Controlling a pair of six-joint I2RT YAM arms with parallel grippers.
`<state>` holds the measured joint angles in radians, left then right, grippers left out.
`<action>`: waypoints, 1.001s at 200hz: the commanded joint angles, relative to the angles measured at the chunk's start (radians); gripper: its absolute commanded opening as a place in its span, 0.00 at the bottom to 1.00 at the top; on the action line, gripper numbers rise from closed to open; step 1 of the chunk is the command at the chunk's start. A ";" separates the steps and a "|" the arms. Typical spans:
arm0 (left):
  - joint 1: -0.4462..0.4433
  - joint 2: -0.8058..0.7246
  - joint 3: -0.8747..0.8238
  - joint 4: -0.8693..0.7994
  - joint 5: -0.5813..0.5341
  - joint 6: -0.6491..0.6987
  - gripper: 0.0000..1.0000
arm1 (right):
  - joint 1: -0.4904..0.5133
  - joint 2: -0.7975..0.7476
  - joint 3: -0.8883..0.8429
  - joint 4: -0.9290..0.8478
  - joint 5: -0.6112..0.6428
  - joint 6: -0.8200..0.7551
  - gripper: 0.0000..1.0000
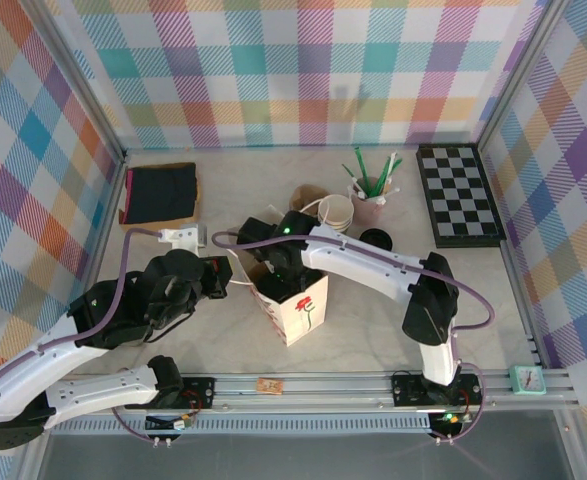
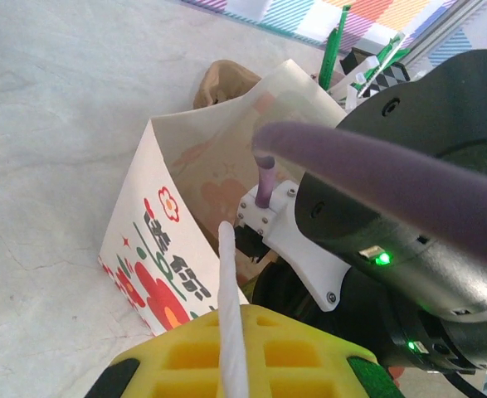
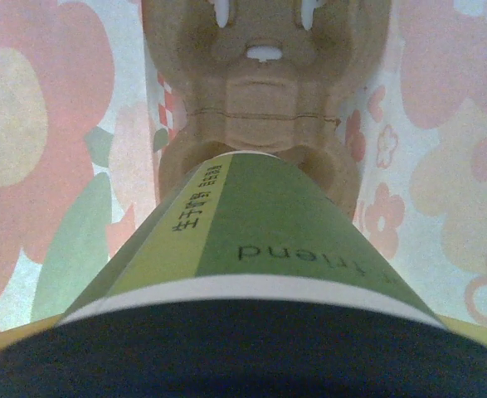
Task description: Pack the takeout coffee
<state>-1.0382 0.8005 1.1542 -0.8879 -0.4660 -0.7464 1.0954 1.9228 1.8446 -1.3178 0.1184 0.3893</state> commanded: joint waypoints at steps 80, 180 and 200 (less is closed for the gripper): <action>0.010 -0.018 0.015 -0.019 -0.046 0.014 0.00 | 0.012 -0.065 -0.035 -0.012 -0.002 0.024 0.35; 0.010 -0.014 0.022 -0.019 -0.052 0.017 0.00 | 0.012 -0.056 -0.042 -0.004 -0.011 0.016 0.35; 0.010 -0.014 0.024 -0.020 -0.053 0.018 0.00 | 0.013 -0.059 -0.047 -0.009 -0.008 0.018 0.35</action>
<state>-1.0382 0.7944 1.1545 -0.8906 -0.4889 -0.7429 1.1007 1.8877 1.8118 -1.3163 0.1184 0.4042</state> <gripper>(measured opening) 0.070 0.831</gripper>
